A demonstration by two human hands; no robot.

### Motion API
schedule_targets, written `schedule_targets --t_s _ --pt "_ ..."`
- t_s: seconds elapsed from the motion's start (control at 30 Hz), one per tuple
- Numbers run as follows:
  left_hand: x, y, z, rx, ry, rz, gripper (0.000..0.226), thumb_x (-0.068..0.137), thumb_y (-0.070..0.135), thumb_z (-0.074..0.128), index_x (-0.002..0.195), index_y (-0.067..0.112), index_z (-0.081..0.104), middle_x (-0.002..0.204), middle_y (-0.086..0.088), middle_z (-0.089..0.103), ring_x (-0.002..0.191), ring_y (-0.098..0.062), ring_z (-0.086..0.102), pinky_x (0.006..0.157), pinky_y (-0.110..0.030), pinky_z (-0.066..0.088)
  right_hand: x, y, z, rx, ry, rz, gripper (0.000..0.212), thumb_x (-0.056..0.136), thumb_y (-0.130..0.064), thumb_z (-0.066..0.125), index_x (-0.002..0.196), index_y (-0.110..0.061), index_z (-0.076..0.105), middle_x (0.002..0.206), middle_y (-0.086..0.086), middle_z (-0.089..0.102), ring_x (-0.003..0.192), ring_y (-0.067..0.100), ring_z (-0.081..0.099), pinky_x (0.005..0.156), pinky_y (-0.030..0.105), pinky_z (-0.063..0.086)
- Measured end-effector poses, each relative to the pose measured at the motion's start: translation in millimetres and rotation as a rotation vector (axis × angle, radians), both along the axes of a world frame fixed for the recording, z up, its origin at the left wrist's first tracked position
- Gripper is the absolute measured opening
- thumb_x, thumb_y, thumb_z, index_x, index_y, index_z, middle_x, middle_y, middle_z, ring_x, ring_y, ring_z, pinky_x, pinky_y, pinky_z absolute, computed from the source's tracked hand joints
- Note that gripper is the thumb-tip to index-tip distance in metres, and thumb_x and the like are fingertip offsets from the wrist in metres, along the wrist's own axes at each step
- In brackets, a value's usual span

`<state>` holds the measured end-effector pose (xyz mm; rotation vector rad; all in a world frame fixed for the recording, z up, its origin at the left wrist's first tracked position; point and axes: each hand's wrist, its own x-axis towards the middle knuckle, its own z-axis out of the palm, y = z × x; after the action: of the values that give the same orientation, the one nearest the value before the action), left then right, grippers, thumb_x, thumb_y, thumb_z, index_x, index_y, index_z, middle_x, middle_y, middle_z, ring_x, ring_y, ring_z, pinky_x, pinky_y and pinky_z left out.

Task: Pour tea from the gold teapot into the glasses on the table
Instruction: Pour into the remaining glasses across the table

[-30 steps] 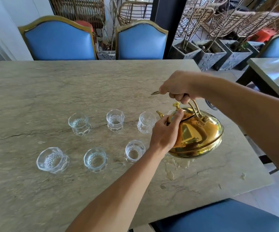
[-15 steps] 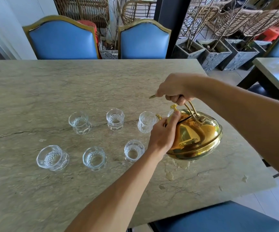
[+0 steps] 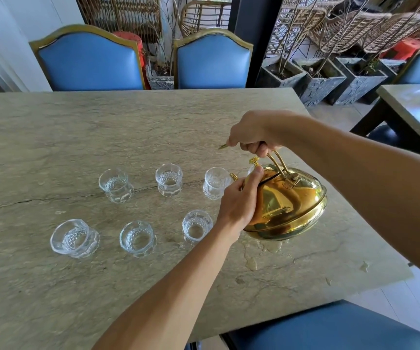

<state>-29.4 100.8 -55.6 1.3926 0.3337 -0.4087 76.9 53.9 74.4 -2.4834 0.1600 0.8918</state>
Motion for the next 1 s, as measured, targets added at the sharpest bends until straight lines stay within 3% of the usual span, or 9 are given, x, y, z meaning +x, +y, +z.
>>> schedule_targets --t_s 0.13,0.23,0.43,0.6,0.9,1.0 --pt "0 1 1 -0.006 0.008 0.009 0.072 0.084 0.08 0.057 0.109 0.017 0.081 0.107 -0.007 0.083 0.101 -0.019 0.079 0.081 -0.028 0.06 1 1 1 0.002 -0.003 0.005 0.024 0.099 -0.013 0.053 0.076 -0.008 0.049 0.051 0.002 0.036 0.04 0.012 0.026 0.036 0.019 0.023" --pt "1 2 2 -0.004 0.019 0.008 0.077 0.077 0.082 0.056 0.11 0.018 0.081 0.108 -0.006 0.083 0.101 -0.019 0.079 0.083 -0.03 0.061 3 2 0 -0.009 0.004 0.011 0.024 0.099 -0.014 0.053 0.076 -0.009 0.049 0.052 0.002 0.036 0.041 0.012 0.027 0.037 0.02 0.024" --pt "2 2 2 0.004 0.023 0.016 0.075 0.082 0.081 0.056 0.111 0.017 0.081 0.107 -0.006 0.084 0.101 -0.019 0.08 0.092 -0.036 0.063 5 4 0 -0.019 0.013 0.027 0.026 0.099 -0.014 0.053 0.074 -0.009 0.048 0.053 0.002 0.038 0.043 0.012 0.028 0.037 0.02 0.024" --pt "3 5 5 0.003 0.033 0.014 0.064 0.098 0.072 0.055 0.115 0.015 0.08 0.109 -0.008 0.083 0.101 -0.018 0.079 0.079 -0.026 0.06 8 6 -1 -0.032 0.014 0.035 0.025 0.098 -0.015 0.054 0.075 -0.009 0.049 0.054 0.003 0.038 0.042 0.012 0.028 0.037 0.02 0.024" --pt "5 6 7 -0.007 0.046 0.012 0.068 0.097 0.074 0.054 0.117 0.014 0.079 0.109 -0.008 0.083 0.099 -0.019 0.079 0.077 -0.025 0.059 11 7 -1 -0.043 0.017 0.036 0.023 0.099 -0.015 0.053 0.077 -0.008 0.05 0.053 0.002 0.037 0.042 0.012 0.027 0.036 0.02 0.023" --pt "5 5 8 -0.011 0.053 0.006 0.068 0.099 0.071 0.054 0.119 0.01 0.078 0.111 -0.01 0.083 0.091 -0.015 0.078 0.075 -0.024 0.059 11 8 -1 -0.06 0.017 0.046 0.023 0.099 -0.015 0.053 0.077 -0.008 0.05 0.054 0.002 0.037 0.043 0.013 0.027 0.039 0.021 0.023"
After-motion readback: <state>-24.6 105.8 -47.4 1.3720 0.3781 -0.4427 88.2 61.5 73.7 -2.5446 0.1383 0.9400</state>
